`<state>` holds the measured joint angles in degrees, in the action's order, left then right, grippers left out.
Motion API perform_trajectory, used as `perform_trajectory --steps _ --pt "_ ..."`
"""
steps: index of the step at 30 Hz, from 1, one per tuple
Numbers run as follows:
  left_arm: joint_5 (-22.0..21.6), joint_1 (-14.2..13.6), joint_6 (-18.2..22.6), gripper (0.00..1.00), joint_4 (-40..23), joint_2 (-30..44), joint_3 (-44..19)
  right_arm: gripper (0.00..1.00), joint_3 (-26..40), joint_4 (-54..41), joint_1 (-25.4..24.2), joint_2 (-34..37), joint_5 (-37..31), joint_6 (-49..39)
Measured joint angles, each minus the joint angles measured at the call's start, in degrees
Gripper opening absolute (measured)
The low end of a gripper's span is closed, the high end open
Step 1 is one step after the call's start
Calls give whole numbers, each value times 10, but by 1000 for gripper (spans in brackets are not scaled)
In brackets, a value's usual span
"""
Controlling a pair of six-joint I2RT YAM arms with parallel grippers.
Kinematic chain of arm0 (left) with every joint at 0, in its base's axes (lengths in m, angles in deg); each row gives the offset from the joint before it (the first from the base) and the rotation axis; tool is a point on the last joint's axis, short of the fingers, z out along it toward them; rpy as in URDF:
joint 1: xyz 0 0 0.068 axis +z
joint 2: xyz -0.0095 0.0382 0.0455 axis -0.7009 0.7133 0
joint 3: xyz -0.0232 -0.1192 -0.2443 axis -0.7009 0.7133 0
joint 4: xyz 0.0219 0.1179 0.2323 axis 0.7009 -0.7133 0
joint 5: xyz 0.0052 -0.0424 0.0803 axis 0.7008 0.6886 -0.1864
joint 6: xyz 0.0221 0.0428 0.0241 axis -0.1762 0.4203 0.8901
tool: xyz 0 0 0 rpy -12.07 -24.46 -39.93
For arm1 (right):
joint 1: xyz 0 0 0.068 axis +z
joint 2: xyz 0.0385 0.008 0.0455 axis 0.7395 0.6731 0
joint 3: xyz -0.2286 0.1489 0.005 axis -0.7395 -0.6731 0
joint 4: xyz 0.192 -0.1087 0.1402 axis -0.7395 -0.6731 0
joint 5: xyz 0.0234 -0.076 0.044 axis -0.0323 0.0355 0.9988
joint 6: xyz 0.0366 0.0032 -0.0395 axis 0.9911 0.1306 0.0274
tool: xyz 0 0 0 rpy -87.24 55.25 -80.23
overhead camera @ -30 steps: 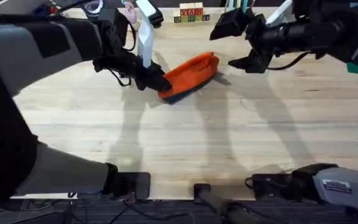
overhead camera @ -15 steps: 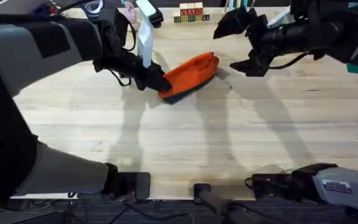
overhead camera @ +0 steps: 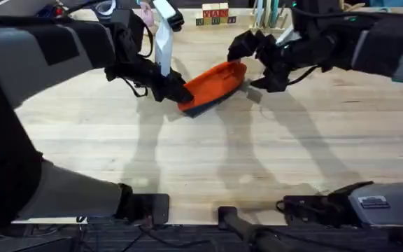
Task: Unzip the bag, pick up the pens from the table one at a time and place them inside, then zip the bag closed.
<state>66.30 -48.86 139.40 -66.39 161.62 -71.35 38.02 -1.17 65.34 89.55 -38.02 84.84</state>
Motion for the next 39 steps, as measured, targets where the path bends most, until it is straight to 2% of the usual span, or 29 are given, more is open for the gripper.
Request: perform_trajectory --steps 6,15,18,25,31,34,39 --pt "0 0 0 43 0 0 0 953 0 31 19 15 0 -2" --pt "0 0 0 43 0 0 0 800 1 38 27 31 0 -4" --pt "0 0 0 43 0 0 0 704 2 39 28 31 0 -4" --pt "-1 -1 0 43 0 0 0 398 3 39 29 31 0 -4" --pt "-1 -1 0 43 1 0 0 244 4 38 29 31 -1 -3" --pt "-1 -1 0 43 1 0 0 52 4 33 28 31 -7 0" --pt "-2 -1 0 43 1 0 0 32 4 33 27 31 -9 1"
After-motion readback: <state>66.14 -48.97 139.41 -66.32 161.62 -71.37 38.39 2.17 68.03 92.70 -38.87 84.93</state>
